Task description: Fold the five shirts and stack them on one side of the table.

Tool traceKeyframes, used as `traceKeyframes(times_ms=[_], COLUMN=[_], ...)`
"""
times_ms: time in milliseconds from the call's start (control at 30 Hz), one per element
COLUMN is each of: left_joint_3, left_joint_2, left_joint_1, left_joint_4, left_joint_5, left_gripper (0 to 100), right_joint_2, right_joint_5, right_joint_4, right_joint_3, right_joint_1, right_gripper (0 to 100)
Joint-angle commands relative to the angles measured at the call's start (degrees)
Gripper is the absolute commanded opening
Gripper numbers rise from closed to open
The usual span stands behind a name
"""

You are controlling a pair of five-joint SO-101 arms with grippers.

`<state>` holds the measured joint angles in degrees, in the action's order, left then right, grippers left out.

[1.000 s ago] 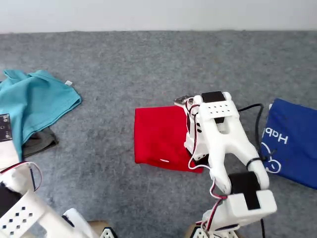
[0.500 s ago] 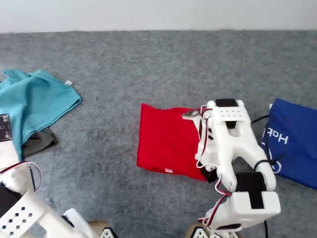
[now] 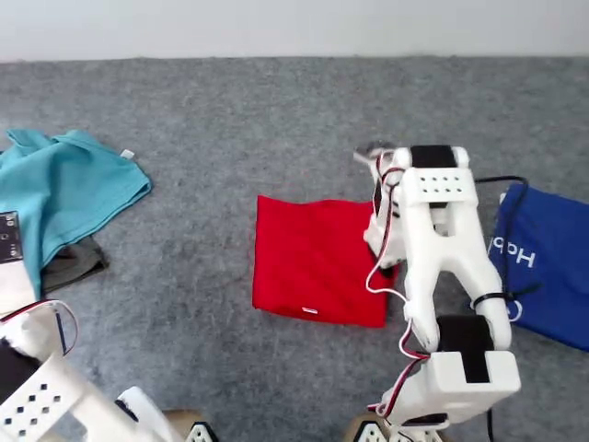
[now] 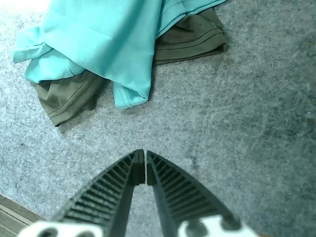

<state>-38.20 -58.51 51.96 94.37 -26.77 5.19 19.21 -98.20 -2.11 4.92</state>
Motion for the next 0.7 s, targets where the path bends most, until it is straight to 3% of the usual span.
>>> traceKeyframes(times_ms=[0, 200, 400, 667], left_joint_3=[0.22, 0.22, 0.22, 0.22], left_joint_2=[-0.53, -0.44, -0.44, -0.44], left_joint_1=[0.09, 0.09, 0.09, 0.09], left_joint_4=[-0.53, -0.53, -0.53, -0.53], left_joint_5=[-0.26, -0.26, -0.35, -0.35], left_gripper=[1, 1, 1, 1], right_joint_2=[-0.40, 4.53, 12.09, 16.57], right_joint_5=[-2.29, -6.33, -6.68, -6.42], right_joint_4=[2.15, 12.18, 12.70, 11.56], right_joint_3=[4.84, 4.92, 9.85, 17.05], right_joint_1=[0.40, 2.86, 5.85, 5.85], right_gripper=[24.9, 24.8, 24.4, 10.7])
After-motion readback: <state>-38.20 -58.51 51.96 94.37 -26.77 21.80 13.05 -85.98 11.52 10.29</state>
